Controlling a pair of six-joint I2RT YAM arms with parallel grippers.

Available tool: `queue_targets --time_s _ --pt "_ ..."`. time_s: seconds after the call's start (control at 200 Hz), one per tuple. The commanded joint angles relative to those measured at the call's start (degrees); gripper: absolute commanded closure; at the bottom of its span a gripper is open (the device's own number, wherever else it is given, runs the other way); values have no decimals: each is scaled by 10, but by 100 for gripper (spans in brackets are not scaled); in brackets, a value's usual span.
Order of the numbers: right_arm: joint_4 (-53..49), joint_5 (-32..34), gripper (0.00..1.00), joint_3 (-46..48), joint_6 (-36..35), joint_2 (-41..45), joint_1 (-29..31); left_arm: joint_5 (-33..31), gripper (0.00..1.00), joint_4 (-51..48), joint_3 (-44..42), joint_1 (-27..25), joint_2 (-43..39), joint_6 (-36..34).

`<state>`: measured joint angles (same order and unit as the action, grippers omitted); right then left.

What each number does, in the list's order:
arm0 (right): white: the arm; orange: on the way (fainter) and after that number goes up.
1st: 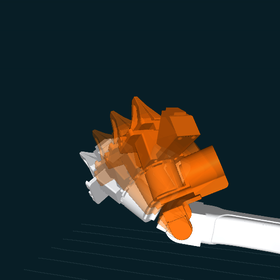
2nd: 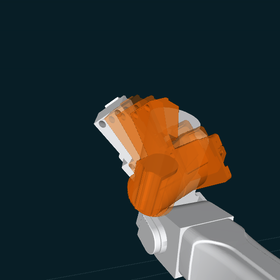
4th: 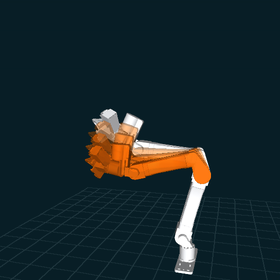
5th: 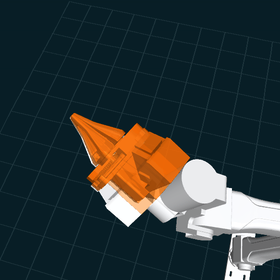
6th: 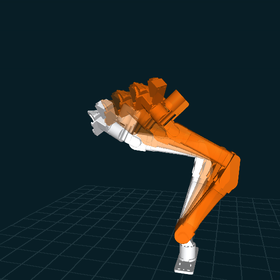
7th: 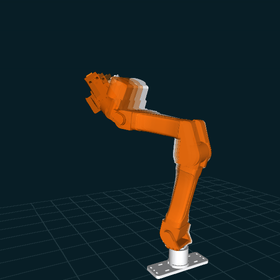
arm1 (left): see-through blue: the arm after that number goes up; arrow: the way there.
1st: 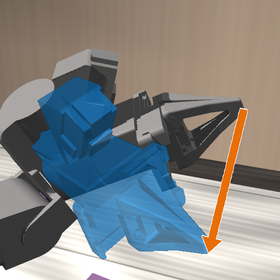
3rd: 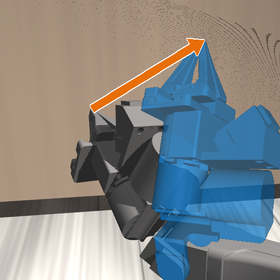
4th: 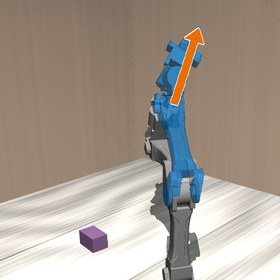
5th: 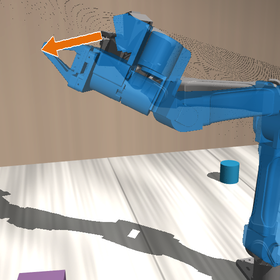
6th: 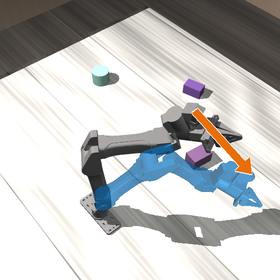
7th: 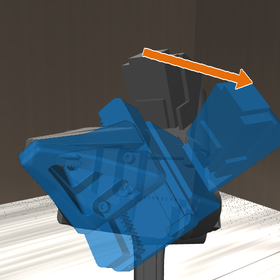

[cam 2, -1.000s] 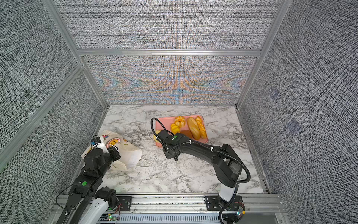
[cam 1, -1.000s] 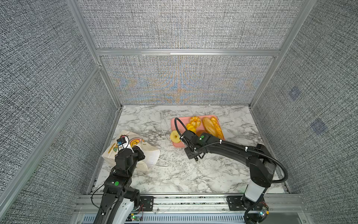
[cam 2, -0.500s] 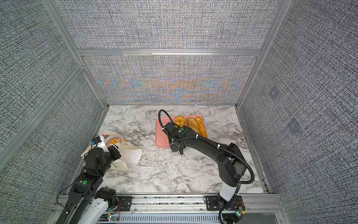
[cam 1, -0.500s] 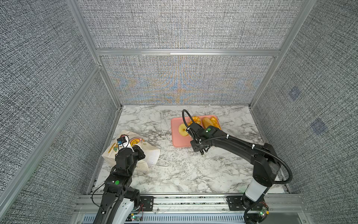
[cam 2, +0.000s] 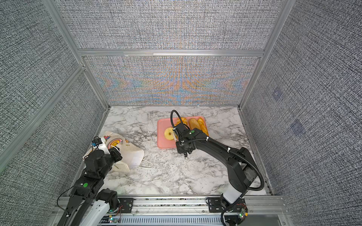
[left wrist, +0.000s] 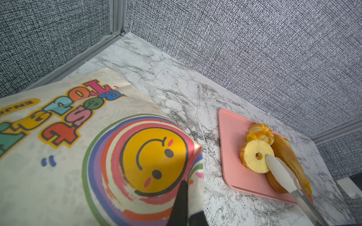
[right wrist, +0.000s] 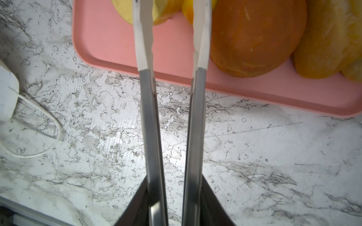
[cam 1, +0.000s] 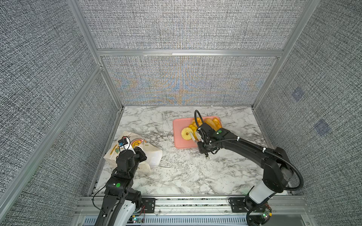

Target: Take the fake bread out of the paper bag

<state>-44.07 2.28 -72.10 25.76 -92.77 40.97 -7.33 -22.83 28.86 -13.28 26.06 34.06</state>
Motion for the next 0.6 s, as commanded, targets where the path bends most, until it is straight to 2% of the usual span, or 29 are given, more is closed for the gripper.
queue_targets --time_s 0.0,0.33,0.59 --pt "30 -44 64 20 19 26 -13 8 100 -9 -2 1 -1 4" --pt "128 -186 63 103 44 116 -65 6 100 -12 3 0 -3 0" --pt "138 -239 66 94 44 134 -128 6 100 -12 5 1 -3 -2"
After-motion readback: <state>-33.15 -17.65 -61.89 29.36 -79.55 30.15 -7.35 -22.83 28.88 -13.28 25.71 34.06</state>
